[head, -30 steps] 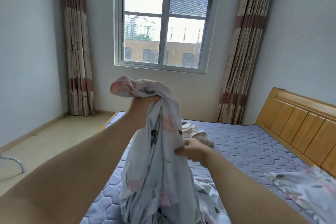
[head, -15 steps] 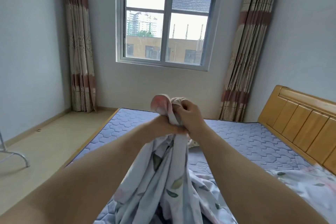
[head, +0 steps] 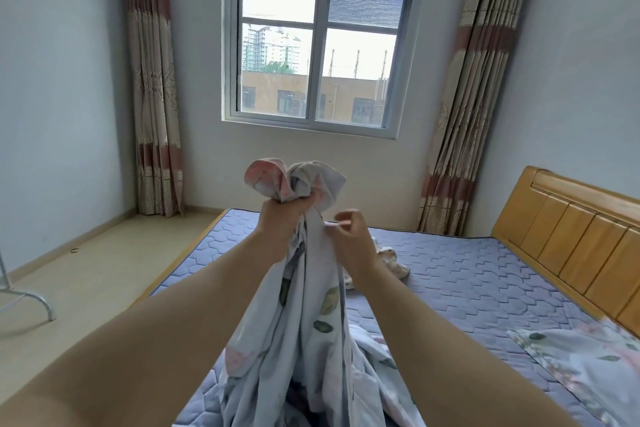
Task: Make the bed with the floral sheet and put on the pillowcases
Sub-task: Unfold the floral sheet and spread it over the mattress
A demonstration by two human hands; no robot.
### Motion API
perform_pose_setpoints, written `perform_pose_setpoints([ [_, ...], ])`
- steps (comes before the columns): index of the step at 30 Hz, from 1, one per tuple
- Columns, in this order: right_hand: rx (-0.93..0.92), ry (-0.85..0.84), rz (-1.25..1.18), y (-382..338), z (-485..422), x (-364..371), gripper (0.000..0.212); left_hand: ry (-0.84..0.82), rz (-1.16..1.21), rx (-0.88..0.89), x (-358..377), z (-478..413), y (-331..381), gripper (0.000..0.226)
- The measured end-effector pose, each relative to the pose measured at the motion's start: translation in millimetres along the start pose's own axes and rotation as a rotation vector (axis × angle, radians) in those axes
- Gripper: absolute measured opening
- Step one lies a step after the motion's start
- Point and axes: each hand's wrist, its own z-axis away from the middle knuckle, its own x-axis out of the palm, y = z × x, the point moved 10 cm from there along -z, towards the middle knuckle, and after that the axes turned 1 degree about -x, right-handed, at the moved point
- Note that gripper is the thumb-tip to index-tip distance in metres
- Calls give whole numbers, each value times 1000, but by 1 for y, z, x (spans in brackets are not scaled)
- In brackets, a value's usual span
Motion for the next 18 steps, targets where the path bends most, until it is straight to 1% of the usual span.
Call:
perform_pose_setpoints([
  [1, 57, -87, 92, 16, 1, 7, 5, 36, 23, -6, -5, -4, 2, 32],
  [2, 98, -178, 203, 30, 5, 14, 4, 39, 46, 1, -7, -6, 4, 33],
  [3, 132, -260, 308, 44, 8, 19, 9, 40, 63, 5, -9, -11, 6, 33],
  [5, 203, -326, 435, 65, 15, 20, 14, 41, 66, -8, -13, -19, 6, 31],
  [8, 264, -270, 447, 78, 15, 3, 30, 55, 29, -18, -20, -25, 4, 20],
  [10, 310, -267, 382, 84, 14, -7, 27, 76, 27, -20, -26, -28, 3, 20],
  [12, 375, -314, 306, 88, 20, -8, 19, 91, 20, -16, -30, -28, 3, 30],
  [13, 396, -328, 274, 89, 23, -8, 18, 84, 18, -12, -30, -28, 4, 35],
  [15, 403, -292, 225, 90, 23, -12, 22, 83, -18, 0, -30, -27, 8, 38],
  [16, 375, -221, 189, 86, 20, -18, 24, 83, -57, 6, -30, -26, 10, 42],
  [18, 262, 16, 105, 70, 10, -42, 22, 73, -187, 36, -28, -21, 15, 55],
])
